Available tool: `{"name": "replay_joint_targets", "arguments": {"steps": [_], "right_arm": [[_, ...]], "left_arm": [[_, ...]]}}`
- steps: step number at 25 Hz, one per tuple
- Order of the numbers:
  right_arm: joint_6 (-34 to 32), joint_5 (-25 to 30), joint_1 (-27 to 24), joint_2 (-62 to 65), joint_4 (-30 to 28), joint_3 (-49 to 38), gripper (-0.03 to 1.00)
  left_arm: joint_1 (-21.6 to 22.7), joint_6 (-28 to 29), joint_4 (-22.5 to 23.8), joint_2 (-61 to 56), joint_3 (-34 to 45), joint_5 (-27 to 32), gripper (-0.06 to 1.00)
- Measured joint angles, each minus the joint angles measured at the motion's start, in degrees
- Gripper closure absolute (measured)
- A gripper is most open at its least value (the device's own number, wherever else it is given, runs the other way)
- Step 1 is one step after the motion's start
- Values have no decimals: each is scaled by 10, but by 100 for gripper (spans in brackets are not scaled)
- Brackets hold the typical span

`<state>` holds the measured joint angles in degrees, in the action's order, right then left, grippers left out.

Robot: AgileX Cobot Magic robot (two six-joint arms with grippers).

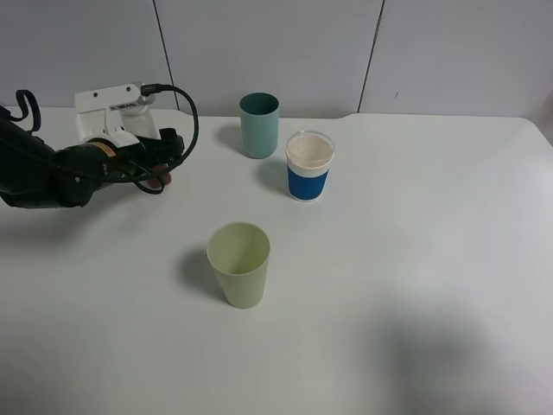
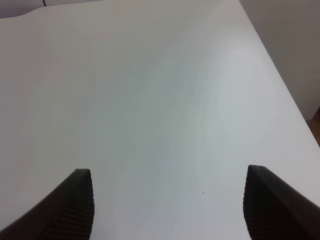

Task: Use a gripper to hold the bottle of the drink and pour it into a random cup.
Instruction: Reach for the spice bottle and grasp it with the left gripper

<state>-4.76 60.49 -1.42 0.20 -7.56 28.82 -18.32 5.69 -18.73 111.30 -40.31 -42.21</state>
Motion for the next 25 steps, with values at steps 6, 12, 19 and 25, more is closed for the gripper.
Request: {"name": "replay_joint_targets", "arguments": {"steps": [6, 12, 19, 25], "right_arm": [[0, 0, 0, 0, 0, 0, 33], [0, 0, 0, 0, 0, 0, 33], [0, 0, 0, 0, 0, 0, 33], [0, 0, 0, 0, 0, 0, 33]], "left_arm": [[0, -30, -57, 30, -21, -3, -5], [0, -57, -94, 33, -21, -14, -5], [0, -57, -113, 39, -23, -26, -5], [0, -51, -116, 49, -35, -26, -5]]}}
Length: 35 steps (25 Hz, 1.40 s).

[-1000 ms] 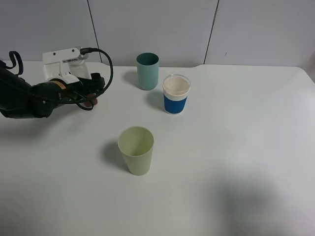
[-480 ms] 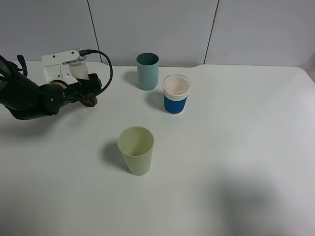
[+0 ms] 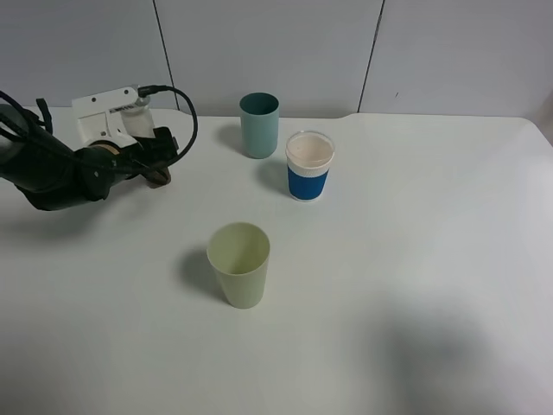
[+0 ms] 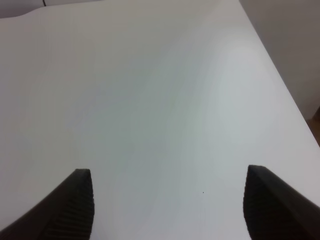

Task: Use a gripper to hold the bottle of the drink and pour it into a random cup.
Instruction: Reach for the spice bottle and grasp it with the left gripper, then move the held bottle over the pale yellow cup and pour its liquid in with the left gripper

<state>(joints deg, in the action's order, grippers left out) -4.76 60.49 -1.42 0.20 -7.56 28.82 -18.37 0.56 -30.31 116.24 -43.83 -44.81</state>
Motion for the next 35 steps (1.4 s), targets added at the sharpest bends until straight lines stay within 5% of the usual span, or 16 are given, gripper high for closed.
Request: {"name": "replay_joint_targets", "arguments": {"steps": [24, 31, 35], "right_arm": [[0, 0, 0, 0, 0, 0, 33], [0, 0, 0, 0, 0, 0, 33], [0, 0, 0, 0, 0, 0, 33]], "left_arm": [[-5, 2, 9, 31, 0, -47, -3], [-5, 30, 9, 31, 0, -43, 55], [-5, 51, 10, 31, 0, -43, 58]]}}
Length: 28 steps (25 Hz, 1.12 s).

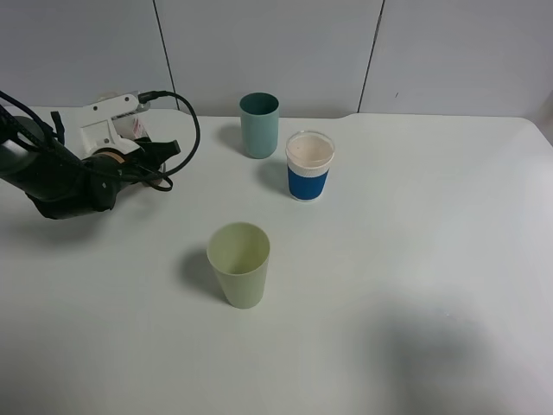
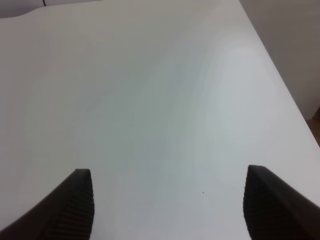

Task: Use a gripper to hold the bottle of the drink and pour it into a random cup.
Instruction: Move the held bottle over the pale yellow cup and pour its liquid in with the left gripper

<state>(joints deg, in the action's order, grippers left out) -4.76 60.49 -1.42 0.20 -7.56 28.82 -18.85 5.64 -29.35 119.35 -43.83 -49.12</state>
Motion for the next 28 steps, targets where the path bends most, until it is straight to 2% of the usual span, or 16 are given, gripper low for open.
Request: {"name": "replay_joint_targets", "arguments": {"steps": [7, 10, 18, 21, 28], "right_arm": [[0, 0, 0, 0, 0, 0, 33], [0, 0, 0, 0, 0, 0, 33], [0, 0, 0, 0, 0, 0, 33], [0, 0, 0, 0, 0, 0, 33], [0, 0, 0, 0, 0, 0, 33]], "left_arm": [[0, 2, 3, 0, 0, 2, 58], [0, -19, 14, 0, 0, 3, 58], [0, -128, 19, -29, 0, 56, 58], [-1, -188, 18, -54, 0, 73, 58], [-25, -333, -41, -100, 1, 86, 58]]}}
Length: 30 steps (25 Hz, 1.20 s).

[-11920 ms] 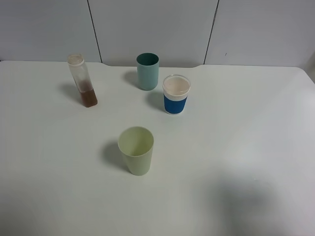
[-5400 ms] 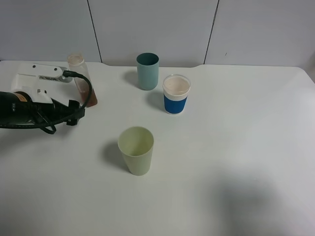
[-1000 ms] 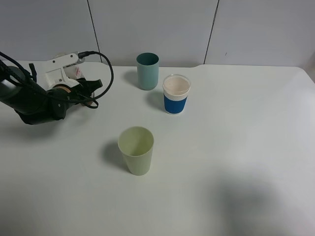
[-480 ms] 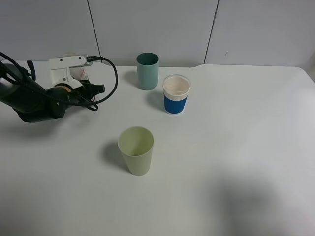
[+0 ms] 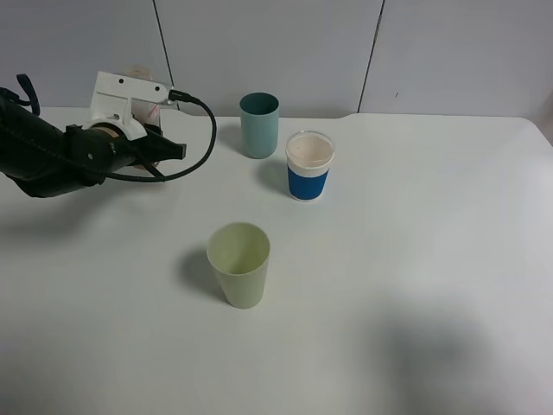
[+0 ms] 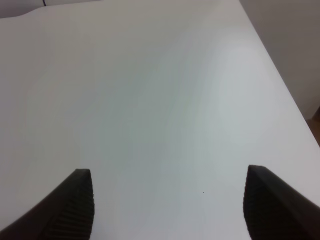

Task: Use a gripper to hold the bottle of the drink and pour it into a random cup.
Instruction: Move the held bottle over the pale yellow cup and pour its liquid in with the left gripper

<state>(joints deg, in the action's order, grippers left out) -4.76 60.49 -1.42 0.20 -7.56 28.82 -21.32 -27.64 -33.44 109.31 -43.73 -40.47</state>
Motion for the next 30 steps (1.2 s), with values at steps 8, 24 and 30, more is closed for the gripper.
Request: {"name": "replay_joint_targets", "arguments": {"steps": [8, 24, 30], "right_arm": [[0, 0, 0, 0, 0, 0, 33], [0, 0, 0, 0, 0, 0, 33], [0, 0, 0, 0, 0, 0, 33]], "left_arm": [[-21, -82, -43, -49, 1, 7, 58], [-102, -457, -315, -94, -66, 40, 58], [-139, -647, -401, -101, -85, 17, 58]]}}
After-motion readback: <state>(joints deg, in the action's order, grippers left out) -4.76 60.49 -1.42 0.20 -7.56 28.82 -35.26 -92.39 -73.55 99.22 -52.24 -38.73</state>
